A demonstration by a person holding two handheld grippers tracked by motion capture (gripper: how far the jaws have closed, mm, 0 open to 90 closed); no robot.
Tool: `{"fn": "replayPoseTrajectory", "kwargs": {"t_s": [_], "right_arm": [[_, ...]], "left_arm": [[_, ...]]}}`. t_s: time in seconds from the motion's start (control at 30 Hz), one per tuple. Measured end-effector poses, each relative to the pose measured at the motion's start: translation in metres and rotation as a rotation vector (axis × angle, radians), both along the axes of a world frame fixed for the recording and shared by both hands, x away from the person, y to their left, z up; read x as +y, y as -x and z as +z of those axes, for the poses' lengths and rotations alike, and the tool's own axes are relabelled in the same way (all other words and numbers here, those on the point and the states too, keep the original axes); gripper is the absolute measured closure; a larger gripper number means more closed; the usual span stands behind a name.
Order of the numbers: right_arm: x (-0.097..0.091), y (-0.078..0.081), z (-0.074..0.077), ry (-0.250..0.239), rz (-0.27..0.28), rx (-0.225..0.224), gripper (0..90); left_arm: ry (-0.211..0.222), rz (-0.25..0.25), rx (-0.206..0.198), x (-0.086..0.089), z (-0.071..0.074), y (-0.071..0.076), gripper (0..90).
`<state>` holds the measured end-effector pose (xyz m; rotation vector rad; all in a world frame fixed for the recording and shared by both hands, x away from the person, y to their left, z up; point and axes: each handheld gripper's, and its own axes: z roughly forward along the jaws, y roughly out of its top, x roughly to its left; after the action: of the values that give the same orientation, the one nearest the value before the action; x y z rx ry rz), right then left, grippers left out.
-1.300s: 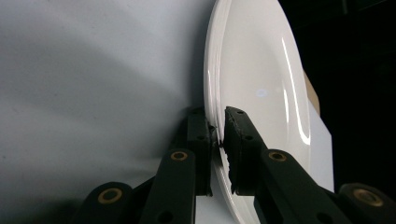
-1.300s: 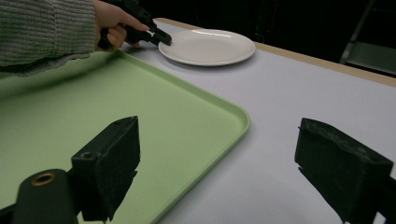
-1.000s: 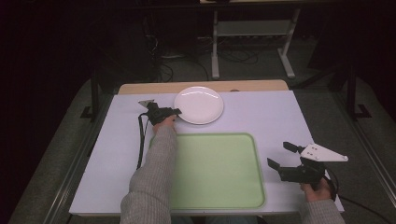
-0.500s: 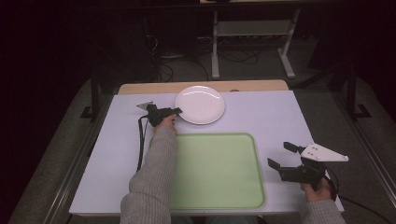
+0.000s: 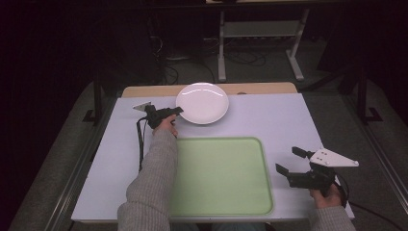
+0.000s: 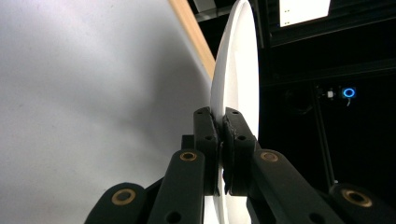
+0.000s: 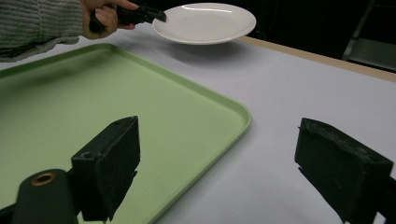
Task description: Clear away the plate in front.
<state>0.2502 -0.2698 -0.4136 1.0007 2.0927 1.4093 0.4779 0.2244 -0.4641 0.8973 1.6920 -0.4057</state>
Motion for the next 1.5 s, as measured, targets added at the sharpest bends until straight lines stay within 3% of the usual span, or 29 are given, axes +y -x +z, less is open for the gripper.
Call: {"fn": "replayPoseTrajectory", "kwargs": {"t_s": [0.43, 0.73, 1.03, 1.3, 1.5], "right_arm": [[0.001, 0.000, 0.000, 0.002, -0.005, 0.001, 13.3], [0.001, 0.000, 0.000, 0.005, -0.006, 0.002, 13.3], [0.002, 0.000, 0.000, 0.009, -0.005, 0.005, 13.3], [0.004, 0.000, -0.001, 0.015, -0.004, 0.008, 13.3], [0.006, 0.000, -0.001, 0.016, -0.001, 0.011, 13.3]], "left_arm": [[-0.010, -0.009, -0.021, 0.013, 0.014, 0.010, 85.7], [-0.010, -0.013, -0.066, 0.027, 0.026, 0.019, 85.7], [0.001, -0.025, -0.112, 0.041, 0.035, 0.035, 85.7], [0.047, -0.005, -0.158, 0.053, 0.037, 0.053, 86.2], [0.032, -0.011, -0.160, 0.060, 0.038, 0.063, 86.0]]}}
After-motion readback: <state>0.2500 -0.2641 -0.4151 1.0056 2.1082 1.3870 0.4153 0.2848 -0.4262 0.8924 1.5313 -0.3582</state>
